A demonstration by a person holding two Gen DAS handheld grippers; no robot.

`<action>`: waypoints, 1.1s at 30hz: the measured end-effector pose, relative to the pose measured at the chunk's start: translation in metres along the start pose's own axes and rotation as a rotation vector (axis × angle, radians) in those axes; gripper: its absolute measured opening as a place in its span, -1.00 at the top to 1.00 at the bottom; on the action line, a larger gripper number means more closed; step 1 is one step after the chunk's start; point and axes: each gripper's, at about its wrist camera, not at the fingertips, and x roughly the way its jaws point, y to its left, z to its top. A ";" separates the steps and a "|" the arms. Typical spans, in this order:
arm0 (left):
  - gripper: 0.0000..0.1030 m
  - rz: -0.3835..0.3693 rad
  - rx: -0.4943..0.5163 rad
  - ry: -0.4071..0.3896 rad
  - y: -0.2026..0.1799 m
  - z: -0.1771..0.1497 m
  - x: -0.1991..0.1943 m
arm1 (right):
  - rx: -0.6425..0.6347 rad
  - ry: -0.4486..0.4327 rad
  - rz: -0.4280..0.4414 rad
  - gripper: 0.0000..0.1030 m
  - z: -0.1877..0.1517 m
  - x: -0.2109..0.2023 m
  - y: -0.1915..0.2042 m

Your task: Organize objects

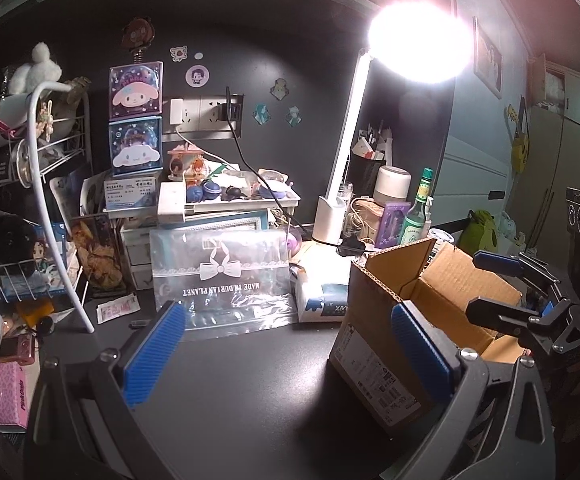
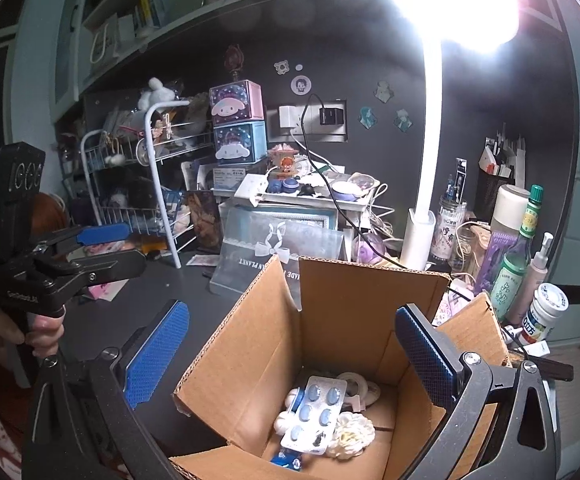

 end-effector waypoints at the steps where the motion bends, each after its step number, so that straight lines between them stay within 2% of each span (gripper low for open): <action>1: -0.99 0.001 0.000 0.000 0.000 0.000 0.000 | 0.002 0.000 0.003 -1.00 0.000 0.000 0.000; 14: -0.99 0.031 0.013 -0.010 0.005 -0.001 0.001 | 0.000 0.001 -0.002 -1.00 0.001 0.001 0.001; 22: -0.99 0.046 0.003 -0.035 0.006 0.000 0.001 | 0.046 0.014 0.010 -1.00 0.001 0.002 -0.002; 33: -0.99 0.043 -0.006 -0.038 0.008 0.000 0.002 | 0.057 0.021 0.018 -1.00 0.000 0.002 -0.004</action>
